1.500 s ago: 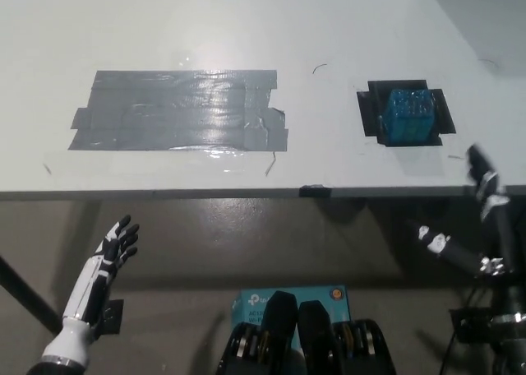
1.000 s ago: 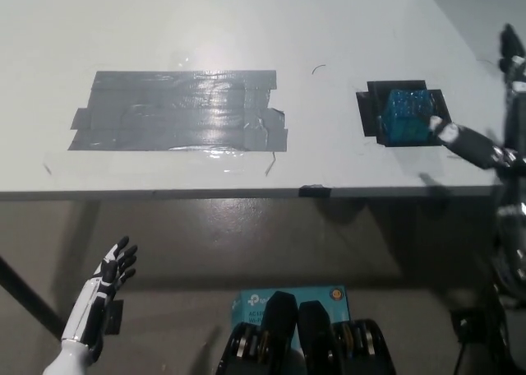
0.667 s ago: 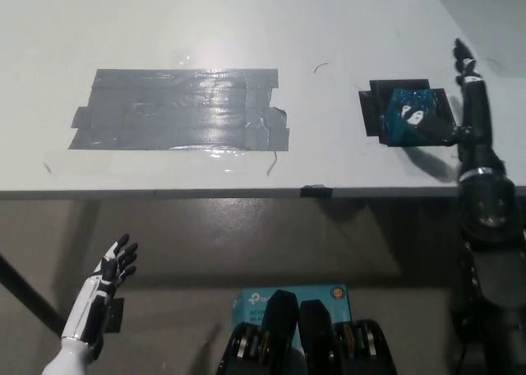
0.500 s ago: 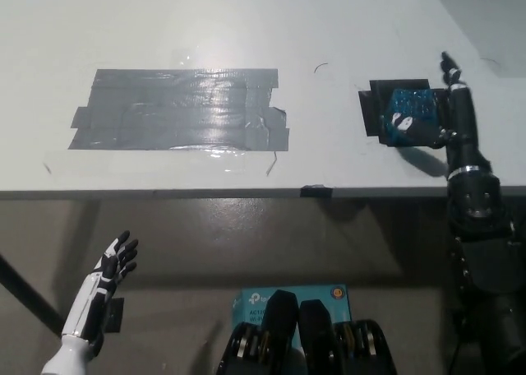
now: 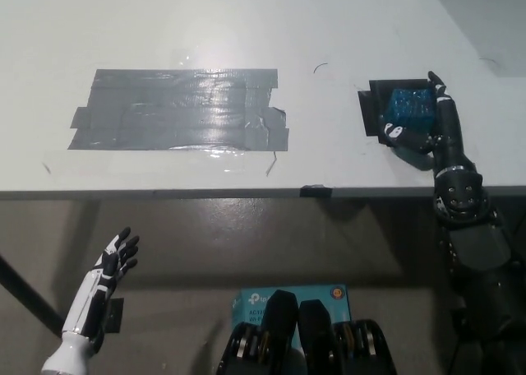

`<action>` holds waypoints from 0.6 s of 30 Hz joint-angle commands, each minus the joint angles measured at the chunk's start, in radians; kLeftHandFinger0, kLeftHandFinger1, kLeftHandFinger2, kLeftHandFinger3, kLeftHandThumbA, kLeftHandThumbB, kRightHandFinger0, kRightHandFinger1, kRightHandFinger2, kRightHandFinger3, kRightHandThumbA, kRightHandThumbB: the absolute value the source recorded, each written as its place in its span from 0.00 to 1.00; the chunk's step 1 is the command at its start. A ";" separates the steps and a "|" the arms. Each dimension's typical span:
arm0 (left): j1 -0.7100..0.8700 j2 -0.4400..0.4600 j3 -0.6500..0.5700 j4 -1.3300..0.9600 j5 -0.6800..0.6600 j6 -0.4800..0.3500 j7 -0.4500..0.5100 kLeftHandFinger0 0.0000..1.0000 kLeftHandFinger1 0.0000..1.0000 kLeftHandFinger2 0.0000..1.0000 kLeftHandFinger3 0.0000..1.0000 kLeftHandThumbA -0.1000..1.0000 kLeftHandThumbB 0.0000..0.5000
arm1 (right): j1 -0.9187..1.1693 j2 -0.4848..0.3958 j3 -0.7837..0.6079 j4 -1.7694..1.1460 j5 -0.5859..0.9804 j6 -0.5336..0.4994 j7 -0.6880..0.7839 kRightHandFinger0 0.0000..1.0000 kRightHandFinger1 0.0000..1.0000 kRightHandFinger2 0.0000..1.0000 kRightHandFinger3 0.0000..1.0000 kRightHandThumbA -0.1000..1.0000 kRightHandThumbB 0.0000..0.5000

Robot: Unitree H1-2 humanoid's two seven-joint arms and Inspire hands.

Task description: A rubick's cube is kept in the black marked spot on the table and the robot uses its right arm to pick it up and hands it to a person

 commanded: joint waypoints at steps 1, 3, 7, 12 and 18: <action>-0.014 0.013 0.010 -0.018 0.005 -0.033 -0.001 1.00 1.00 1.00 1.00 1.00 0.49 | -0.060 -0.010 -0.013 0.048 0.050 -0.045 -0.015 1.00 1.00 1.00 1.00 0.86 0.86; -0.021 0.014 0.010 -0.014 0.005 -0.040 -0.001 1.00 1.00 1.00 1.00 1.00 0.47 | -0.079 -0.011 -0.033 0.082 0.080 -0.057 0.003 1.00 1.00 1.00 1.00 0.86 0.86; -0.025 0.016 0.010 -0.018 0.007 -0.037 -0.002 1.00 1.00 1.00 1.00 1.00 0.49 | -0.121 -0.010 -0.095 0.185 0.118 -0.063 -0.073 0.30 0.28 0.31 0.28 0.18 0.42; -0.040 0.022 0.010 -0.025 0.014 -0.021 -0.001 1.00 1.00 1.00 1.00 1.00 0.50 | -0.115 -0.021 -0.036 0.237 0.062 -0.064 -0.099 0.00 0.12 0.53 0.53 0.00 0.49; -0.049 0.028 0.011 -0.026 0.012 -0.014 -0.005 1.00 1.00 1.00 1.00 1.00 0.42 | -0.096 -0.025 0.035 0.276 0.029 -0.069 -0.132 0.02 0.36 0.78 0.75 0.00 0.39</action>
